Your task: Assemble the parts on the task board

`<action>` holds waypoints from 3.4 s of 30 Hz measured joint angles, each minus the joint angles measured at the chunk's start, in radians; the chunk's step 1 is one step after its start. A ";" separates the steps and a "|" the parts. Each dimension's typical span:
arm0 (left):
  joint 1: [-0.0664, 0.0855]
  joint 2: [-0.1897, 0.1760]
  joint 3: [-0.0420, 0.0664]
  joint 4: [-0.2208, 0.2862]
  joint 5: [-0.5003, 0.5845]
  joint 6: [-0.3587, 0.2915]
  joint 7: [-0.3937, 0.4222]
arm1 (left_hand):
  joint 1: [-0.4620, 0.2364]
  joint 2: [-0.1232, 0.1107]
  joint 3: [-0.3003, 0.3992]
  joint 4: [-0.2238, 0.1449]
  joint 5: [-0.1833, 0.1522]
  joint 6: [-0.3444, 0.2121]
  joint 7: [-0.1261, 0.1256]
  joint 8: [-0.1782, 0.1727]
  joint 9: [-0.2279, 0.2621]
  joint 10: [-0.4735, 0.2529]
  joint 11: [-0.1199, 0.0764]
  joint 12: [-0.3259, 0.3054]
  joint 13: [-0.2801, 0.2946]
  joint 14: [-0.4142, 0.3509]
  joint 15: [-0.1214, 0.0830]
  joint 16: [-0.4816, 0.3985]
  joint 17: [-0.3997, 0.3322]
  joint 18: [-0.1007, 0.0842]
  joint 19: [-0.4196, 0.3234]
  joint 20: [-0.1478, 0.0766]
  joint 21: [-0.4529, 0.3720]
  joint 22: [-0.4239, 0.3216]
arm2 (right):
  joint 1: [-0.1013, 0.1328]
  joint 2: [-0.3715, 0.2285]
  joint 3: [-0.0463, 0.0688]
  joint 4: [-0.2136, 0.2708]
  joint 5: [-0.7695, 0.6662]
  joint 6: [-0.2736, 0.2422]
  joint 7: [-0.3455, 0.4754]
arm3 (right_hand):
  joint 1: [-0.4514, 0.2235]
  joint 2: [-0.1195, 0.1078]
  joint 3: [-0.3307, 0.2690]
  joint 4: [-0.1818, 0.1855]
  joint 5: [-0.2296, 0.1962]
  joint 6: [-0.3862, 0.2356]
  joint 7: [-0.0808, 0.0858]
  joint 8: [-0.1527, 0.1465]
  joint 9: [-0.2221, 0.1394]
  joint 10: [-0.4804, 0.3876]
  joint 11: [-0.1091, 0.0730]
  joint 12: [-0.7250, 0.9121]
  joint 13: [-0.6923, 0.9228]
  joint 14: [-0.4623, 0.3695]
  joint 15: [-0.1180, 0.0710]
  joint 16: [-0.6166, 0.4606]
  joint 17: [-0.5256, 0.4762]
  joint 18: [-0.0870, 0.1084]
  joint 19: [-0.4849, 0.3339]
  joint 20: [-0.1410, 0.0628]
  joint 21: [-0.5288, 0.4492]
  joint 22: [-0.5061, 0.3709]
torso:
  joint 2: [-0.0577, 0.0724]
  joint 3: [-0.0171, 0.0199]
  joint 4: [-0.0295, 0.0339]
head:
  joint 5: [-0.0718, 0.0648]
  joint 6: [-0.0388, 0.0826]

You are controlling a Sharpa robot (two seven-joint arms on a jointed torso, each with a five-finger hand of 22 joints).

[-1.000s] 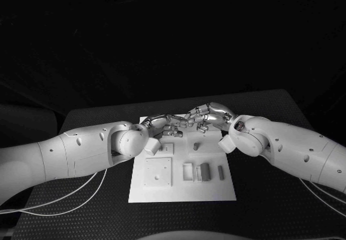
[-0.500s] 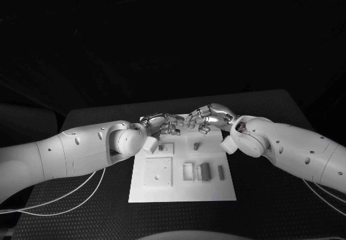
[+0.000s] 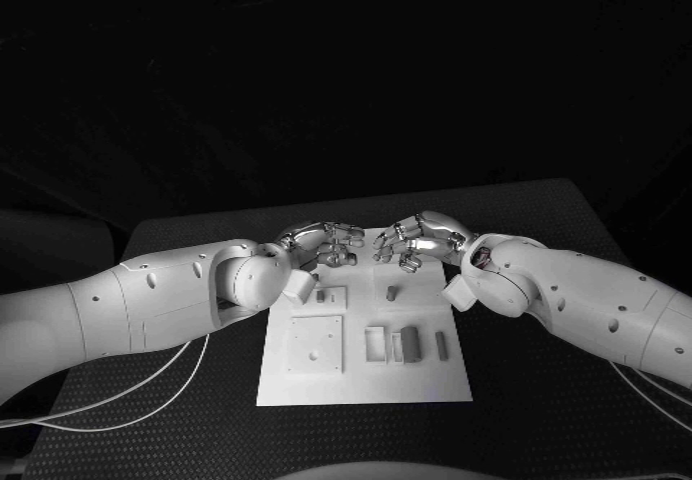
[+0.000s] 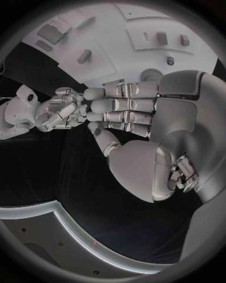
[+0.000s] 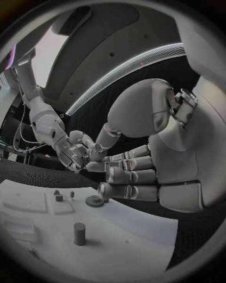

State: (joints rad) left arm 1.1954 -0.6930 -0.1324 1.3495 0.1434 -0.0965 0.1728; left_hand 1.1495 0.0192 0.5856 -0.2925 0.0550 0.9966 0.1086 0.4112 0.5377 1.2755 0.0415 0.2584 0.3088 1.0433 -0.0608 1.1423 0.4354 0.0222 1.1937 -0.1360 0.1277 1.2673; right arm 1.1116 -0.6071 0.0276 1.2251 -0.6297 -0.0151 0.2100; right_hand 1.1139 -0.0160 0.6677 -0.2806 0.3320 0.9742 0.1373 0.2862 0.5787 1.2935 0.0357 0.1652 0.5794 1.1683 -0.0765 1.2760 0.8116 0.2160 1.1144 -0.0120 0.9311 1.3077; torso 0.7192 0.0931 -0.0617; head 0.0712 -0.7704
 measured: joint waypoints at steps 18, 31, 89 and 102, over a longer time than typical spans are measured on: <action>0.000 -0.010 -0.001 -0.002 -0.002 -0.036 -0.019 | -0.120 -0.071 -0.090 0.001 -0.004 -0.176 0.071 -0.104 -0.035 -0.160 0.059 -0.093 -0.017 -0.034 0.048 -0.012 0.002 -0.006 -0.029 0.022 -0.026 0.001 | -0.003 -0.006 0.000 0.006 0.106 -0.038 0.003 | 0.008 0.000 0.003 -0.003 0.000 0.009 -0.012 0.004 0.003 0.004 -0.004 0.000 0.008 0.002 0.002 0.000 0.001 0.000 -0.001 0.002 0.004 0.000 | 0.000 -0.0008 0.0012 | -0.005 0.001; -0.001 -0.009 -0.003 -0.006 0.008 0.002 -0.037 | -0.128 -0.050 -0.163 0.003 -0.004 -0.130 0.059 -0.086 -0.035 -0.174 0.084 -0.124 -0.061 -0.095 0.081 -0.117 -0.041 0.007 -0.118 0.064 -0.061 -0.055 | -0.012 -0.001 0.015 0.018 0.198 -0.065 0.023 | 0.011 0.003 0.003 -0.003 -0.003 0.011 -0.010 0.004 0.004 0.003 -0.004 0.000 0.009 0.004 0.004 0.000 0.001 0.000 -0.002 0.002 0.004 0.000 | 0.000 -0.0010 0.0012 | -0.007 0.006; -0.002 0.004 -0.003 -0.006 0.024 0.089 -0.041 | -0.042 -0.082 -0.122 -0.002 -0.004 -0.105 0.063 -0.110 -0.068 -0.133 0.085 -0.189 -0.169 0.004 0.078 -0.276 0.011 -0.007 -0.080 0.056 -0.061 -0.212 | -0.027 0.025 0.023 0.024 0.229 -0.056 0.035 | 0.010 0.002 0.002 -0.003 -0.004 0.009 -0.012 0.001 0.006 0.003 -0.004 0.000 0.011 0.004 0.004 0.000 0.001 0.000 -0.005 0.005 0.004 0.000 | 0.000 0.0002 0.0002 | -0.006 0.007; -0.002 0.005 -0.003 -0.003 0.019 0.087 -0.051 | -0.010 -0.096 -0.124 0.000 -0.004 -0.105 0.063 -0.110 -0.069 -0.119 0.083 -0.189 -0.176 0.004 0.078 -0.285 0.028 -0.007 -0.080 0.056 -0.061 -0.219 | -0.028 0.026 0.023 0.021 0.232 -0.056 0.036 | 0.010 0.002 0.002 -0.003 -0.004 0.010 -0.011 0.005 0.005 0.002 -0.005 0.000 0.012 0.001 0.001 0.000 0.001 0.000 -0.005 0.006 0.004 0.000 | 0.000 -0.0010 -0.0001 | -0.005 0.006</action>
State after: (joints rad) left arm 1.1936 -0.6882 -0.1355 1.3468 0.1625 -0.0098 0.1222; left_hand 1.1399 -0.0765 0.4613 -0.2924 0.0511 0.8913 0.1712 0.3013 0.4687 1.1562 0.1244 0.0693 0.1333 1.0476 0.0170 0.8575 0.4632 0.0152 1.1135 -0.0802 0.0665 1.0482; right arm 1.0839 -0.5811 0.0509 1.2466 -0.3981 -0.0712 0.2458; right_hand 1.1244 -0.0135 0.6702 -0.2832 0.3281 0.9838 0.1264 0.2911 0.5837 1.2952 0.0303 0.1652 0.5912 1.1696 -0.0751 1.2760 0.8125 0.2162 1.1095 -0.0065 0.9353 1.3077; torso 0.7193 0.0921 -0.0618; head 0.0662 -0.7640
